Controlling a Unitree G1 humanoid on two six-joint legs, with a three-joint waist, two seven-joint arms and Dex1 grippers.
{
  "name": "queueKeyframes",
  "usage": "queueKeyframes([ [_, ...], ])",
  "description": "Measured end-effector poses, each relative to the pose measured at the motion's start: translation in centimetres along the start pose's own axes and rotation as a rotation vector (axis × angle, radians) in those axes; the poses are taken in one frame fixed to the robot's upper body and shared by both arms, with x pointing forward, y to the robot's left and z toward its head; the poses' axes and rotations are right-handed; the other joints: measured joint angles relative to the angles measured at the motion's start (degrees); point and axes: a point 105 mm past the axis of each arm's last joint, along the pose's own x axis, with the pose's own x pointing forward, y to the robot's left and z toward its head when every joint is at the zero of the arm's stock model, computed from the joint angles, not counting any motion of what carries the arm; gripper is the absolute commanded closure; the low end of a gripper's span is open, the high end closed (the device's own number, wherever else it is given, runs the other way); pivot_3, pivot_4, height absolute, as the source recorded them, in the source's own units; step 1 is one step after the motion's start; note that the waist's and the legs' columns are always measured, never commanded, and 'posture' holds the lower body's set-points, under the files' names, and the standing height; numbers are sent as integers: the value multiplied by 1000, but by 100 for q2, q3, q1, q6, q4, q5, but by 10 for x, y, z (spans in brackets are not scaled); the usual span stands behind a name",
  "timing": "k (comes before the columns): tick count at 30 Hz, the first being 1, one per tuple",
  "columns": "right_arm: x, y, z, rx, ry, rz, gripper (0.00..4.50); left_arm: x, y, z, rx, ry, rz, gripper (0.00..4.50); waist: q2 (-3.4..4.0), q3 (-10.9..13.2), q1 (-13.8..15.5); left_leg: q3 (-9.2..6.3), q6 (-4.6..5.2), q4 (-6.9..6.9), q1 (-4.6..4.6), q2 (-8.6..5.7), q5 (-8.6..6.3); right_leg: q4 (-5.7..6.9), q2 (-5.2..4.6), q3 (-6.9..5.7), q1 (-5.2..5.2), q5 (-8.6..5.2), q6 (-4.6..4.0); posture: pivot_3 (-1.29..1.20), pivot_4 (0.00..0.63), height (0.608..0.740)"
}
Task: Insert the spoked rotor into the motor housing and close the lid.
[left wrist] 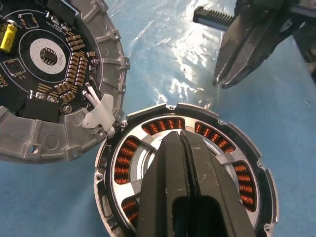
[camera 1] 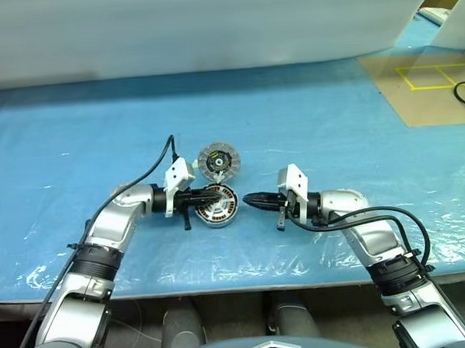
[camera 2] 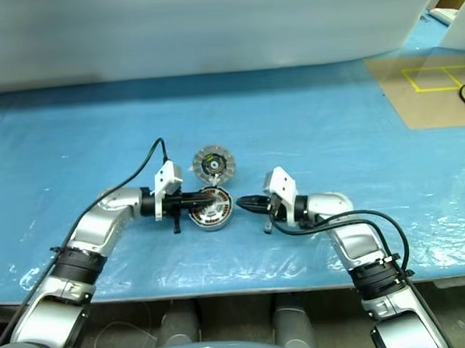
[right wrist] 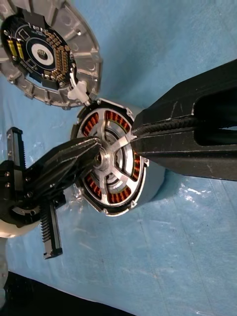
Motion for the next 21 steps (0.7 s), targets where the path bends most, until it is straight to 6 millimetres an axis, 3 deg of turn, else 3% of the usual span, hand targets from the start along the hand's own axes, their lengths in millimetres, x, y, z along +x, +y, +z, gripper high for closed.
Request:
queueKeyframes([
  [13, 9, -17, 8, 13, -12, 4, 4500, -35, -4, 5, 4, -142, 178, 4486, -3, 2, -19, 5, 0, -3, -5, 0, 0, 4, 0, 1, -19, 0, 0, 0, 150, 740],
  [21, 7, -34, 4, 12, 11, -24, 4500, -53, 9, 1, 41, -146, 343, 4486, -4, 2, -17, 5, 1, -1, -5, 1, 0, 5, 2, 1, -19, 0, 0, 0, 150, 740],
])
